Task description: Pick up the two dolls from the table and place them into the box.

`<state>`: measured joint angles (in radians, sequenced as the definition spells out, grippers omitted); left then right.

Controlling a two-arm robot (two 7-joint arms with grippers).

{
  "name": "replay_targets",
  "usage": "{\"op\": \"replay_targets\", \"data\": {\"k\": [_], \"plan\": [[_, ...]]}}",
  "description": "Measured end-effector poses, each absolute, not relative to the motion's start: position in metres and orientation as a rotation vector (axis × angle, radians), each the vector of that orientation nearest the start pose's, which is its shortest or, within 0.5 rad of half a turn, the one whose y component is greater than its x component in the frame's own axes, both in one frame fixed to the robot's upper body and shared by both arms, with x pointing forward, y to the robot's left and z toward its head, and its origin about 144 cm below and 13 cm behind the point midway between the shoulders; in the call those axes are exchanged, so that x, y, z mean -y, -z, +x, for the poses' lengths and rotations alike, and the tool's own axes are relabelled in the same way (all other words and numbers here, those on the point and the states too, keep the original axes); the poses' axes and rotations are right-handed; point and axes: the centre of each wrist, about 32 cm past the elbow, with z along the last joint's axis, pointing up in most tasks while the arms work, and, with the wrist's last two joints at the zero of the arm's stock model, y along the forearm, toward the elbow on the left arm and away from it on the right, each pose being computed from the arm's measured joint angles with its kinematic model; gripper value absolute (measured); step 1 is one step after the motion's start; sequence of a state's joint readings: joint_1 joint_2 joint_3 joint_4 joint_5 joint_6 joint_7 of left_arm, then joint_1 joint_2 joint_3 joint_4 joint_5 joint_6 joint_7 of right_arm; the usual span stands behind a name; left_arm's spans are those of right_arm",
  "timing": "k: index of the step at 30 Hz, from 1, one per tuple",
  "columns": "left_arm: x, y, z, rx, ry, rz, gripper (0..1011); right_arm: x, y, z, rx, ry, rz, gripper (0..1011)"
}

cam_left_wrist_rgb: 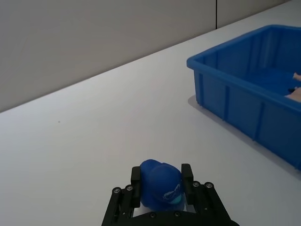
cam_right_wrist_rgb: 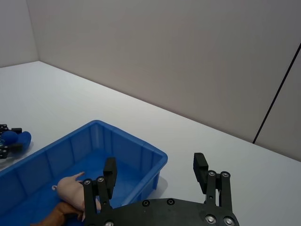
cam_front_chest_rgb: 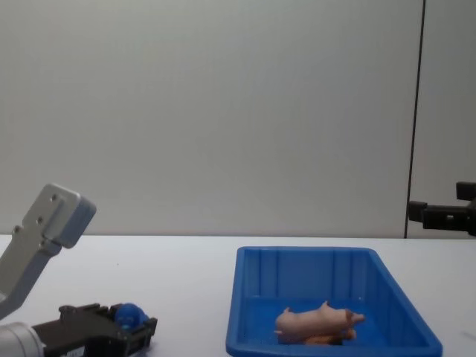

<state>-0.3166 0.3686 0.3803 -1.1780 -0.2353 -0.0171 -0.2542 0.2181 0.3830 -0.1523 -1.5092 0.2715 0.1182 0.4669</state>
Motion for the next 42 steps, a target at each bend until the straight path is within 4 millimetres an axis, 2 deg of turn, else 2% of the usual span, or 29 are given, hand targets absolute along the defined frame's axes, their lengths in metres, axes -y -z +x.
{"op": "replay_targets", "data": {"k": [4, 12, 23, 26, 27, 35, 41, 42], "plan": [[-0.273, -1.123, 0.533, 0.044, -1.094, 0.282, 496, 0.301, -1.203, 0.515, 0.067, 0.999, -0.124, 1001], [-0.261, -1.148, 0.539, 0.118, -1.064, 0.231, 443, 0.301, -1.203, 0.515, 0.067, 0.999, -0.124, 1001], [-0.228, -1.183, 0.55, 0.209, -0.974, 0.136, 367, 0.301, -1.203, 0.515, 0.067, 0.999, -0.124, 1001], [-0.212, -1.192, 0.551, 0.229, -0.935, 0.105, 421, 0.3, -1.203, 0.515, 0.067, 0.999, -0.124, 1001], [-0.209, -1.193, 0.552, 0.231, -0.928, 0.1, 485, 0.3, -1.203, 0.515, 0.067, 0.999, -0.124, 1001], [-0.184, -1.205, 0.551, 0.255, -0.867, 0.051, 731, 0.3, -1.203, 0.515, 0.067, 0.999, -0.124, 1001], [-0.175, -1.21, 0.55, 0.265, -0.846, 0.031, 898, 0.301, -1.203, 0.515, 0.067, 0.999, -0.124, 1001], [-0.174, -1.212, 0.549, 0.269, -0.842, 0.025, 950, 0.301, -1.203, 0.515, 0.067, 0.999, -0.124, 1001]]}}
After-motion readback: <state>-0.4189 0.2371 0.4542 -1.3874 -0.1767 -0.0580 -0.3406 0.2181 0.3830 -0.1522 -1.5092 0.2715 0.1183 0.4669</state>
